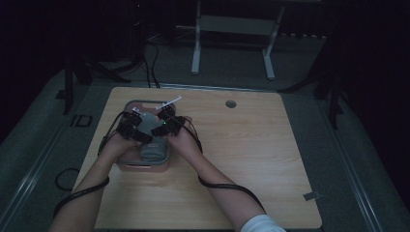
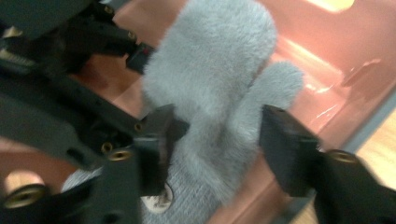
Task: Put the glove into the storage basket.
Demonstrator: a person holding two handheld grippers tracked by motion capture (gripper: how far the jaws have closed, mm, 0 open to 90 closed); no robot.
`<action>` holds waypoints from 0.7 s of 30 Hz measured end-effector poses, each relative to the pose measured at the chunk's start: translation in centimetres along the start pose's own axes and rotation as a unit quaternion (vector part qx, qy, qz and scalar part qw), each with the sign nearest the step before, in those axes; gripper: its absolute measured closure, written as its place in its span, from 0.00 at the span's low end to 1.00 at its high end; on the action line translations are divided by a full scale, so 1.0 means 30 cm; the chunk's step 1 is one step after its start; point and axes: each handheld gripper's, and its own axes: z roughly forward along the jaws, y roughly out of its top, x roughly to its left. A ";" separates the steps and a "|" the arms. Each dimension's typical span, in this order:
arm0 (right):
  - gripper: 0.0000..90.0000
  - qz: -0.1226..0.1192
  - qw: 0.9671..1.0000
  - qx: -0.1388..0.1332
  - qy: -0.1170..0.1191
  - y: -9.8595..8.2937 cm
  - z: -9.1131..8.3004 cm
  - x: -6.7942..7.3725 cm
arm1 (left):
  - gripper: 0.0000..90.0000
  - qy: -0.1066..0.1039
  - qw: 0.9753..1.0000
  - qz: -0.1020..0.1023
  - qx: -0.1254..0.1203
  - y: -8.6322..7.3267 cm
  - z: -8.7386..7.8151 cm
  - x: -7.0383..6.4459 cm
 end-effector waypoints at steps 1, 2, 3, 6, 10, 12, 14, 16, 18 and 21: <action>0.43 0.000 1.000 -0.004 0.001 -0.002 -0.015 -0.005 | 0.31 -0.003 1.000 0.000 -0.004 -0.001 -0.010 0.000; 0.42 0.001 1.000 -0.002 0.005 -0.004 -0.026 -0.012 | 0.30 -0.006 1.000 0.003 -0.011 -0.006 -0.024 0.000; 0.40 0.011 1.000 -0.009 0.017 -0.010 -0.044 -0.024 | 0.29 -0.006 1.000 0.006 -0.016 -0.011 -0.035 -0.002; 0.33 0.028 0.999 -0.030 0.028 -0.036 -0.097 -0.059 | 0.28 -0.009 0.999 0.011 -0.036 -0.030 -0.068 -0.015; 0.20 0.015 0.998 -0.038 0.046 -0.089 -0.159 -0.096 | 0.24 -0.007 0.998 0.030 -0.054 -0.062 -0.101 -0.043; 0.17 0.005 0.998 -0.038 0.047 -0.123 -0.187 -0.109 | 0.22 -0.005 0.998 0.032 -0.056 -0.075 -0.101 -0.054; 0.17 0.002 0.998 -0.042 0.047 -0.157 -0.211 -0.122 | 0.22 -0.007 0.997 0.035 -0.064 -0.085 -0.105 -0.066; 0.17 -0.001 0.998 -0.049 0.046 -0.193 -0.238 -0.132 | 0.20 -0.011 0.996 0.037 -0.078 -0.096 -0.120 -0.084; 0.17 -0.009 0.998 -0.052 0.044 -0.230 -0.265 -0.141 | 0.19 -0.025 0.994 0.038 -0.100 -0.112 -0.142 -0.104; 0.17 -0.017 0.997 -0.056 0.040 -0.281 -0.303 -0.153 | 0.16 -0.034 0.990 0.040 -0.129 -0.134 -0.166 -0.130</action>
